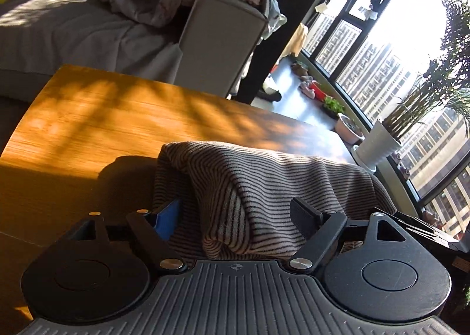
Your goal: Fold clothes
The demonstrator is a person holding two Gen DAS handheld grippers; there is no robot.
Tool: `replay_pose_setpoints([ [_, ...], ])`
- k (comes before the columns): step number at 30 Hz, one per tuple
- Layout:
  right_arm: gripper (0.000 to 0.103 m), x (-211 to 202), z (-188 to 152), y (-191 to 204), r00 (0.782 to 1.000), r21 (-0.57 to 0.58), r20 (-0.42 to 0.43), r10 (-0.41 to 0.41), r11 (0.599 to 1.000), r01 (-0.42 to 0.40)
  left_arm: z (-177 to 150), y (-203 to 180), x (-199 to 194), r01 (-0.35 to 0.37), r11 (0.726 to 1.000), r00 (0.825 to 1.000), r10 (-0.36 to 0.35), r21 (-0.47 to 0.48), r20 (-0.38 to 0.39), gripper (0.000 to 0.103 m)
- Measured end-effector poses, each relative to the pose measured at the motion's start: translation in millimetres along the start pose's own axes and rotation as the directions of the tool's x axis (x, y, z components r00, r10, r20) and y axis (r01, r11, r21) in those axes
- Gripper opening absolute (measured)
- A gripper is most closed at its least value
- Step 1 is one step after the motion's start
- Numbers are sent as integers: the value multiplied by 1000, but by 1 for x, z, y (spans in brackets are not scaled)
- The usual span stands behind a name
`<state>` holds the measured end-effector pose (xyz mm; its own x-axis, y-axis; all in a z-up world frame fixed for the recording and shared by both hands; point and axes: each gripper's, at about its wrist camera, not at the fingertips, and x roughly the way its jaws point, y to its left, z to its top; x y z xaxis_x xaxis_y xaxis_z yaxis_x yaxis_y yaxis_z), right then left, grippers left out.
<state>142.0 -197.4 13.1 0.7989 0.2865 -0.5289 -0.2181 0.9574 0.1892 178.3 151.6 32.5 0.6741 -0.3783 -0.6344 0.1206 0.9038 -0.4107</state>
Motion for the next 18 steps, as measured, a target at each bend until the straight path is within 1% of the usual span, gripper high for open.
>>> replay_pose_setpoints([
  [1, 73, 6, 0, 0, 1000, 7, -8, 4, 1000, -4, -1, -3, 6, -12, 1000, 1000, 13, 12, -25, 86],
  [2, 72, 11, 0, 1, 1000, 13, -16, 9, 1000, -9, -2, -6, 13, -23, 999, 998, 25, 24, -49, 83],
  [3, 68, 17, 0, 1, 1000, 20, -24, 13, 1000, -13, -4, -6, 15, -20, 1000, 998, 21, 23, -59, 80],
  [4, 41, 23, 1, 1, 999, 27, -32, 18, 1000, -17, -6, -7, 18, -16, 1000, 997, 17, 23, -69, 61],
  [5, 28, 24, 2, 4, 999, 11, -38, 2, 1000, -2, -8, -7, 20, -11, 1000, 997, 13, 22, -77, 44],
  [6, 25, 20, 5, 8, 999, -8, -35, 2, 1000, -2, -7, -9, 12, -4, 1000, 998, 5, 30, -57, 40],
  [7, 23, 11, 8, 11, 1000, -20, -20, 13, 1000, -13, -6, -11, 4, 4, 999, 999, -3, 38, -37, 30],
  [10, 23, -34, 14, 17, 997, -36, 42, 71, 997, -69, -3, -18, -23, 16, 997, 1000, -17, 73, 5, 29],
  [12, 22, -62, 12, 17, 992, -13, 67, 109, 994, -108, -9, -23, -40, 13, 996, 1000, -13, 91, 8, 29],
  [14, 22, -80, 4, 15, 988, 15, 68, 135, 991, -137, -21, -26, -50, 7, 994, 1000, -5, 106, -11, 30],
  [16, 22, -87, -14, 14, 992, 19, 40, 120, 993, -120, -37, -27, -57, -2, 993, 999, 7, 122, -39, 31],
  [18, 22, -94, -33, 12, 995, 21, 12, 103, 994, -104, -55, -27, -53, -36, 988, 997, 46, 149, -69, 34],
])
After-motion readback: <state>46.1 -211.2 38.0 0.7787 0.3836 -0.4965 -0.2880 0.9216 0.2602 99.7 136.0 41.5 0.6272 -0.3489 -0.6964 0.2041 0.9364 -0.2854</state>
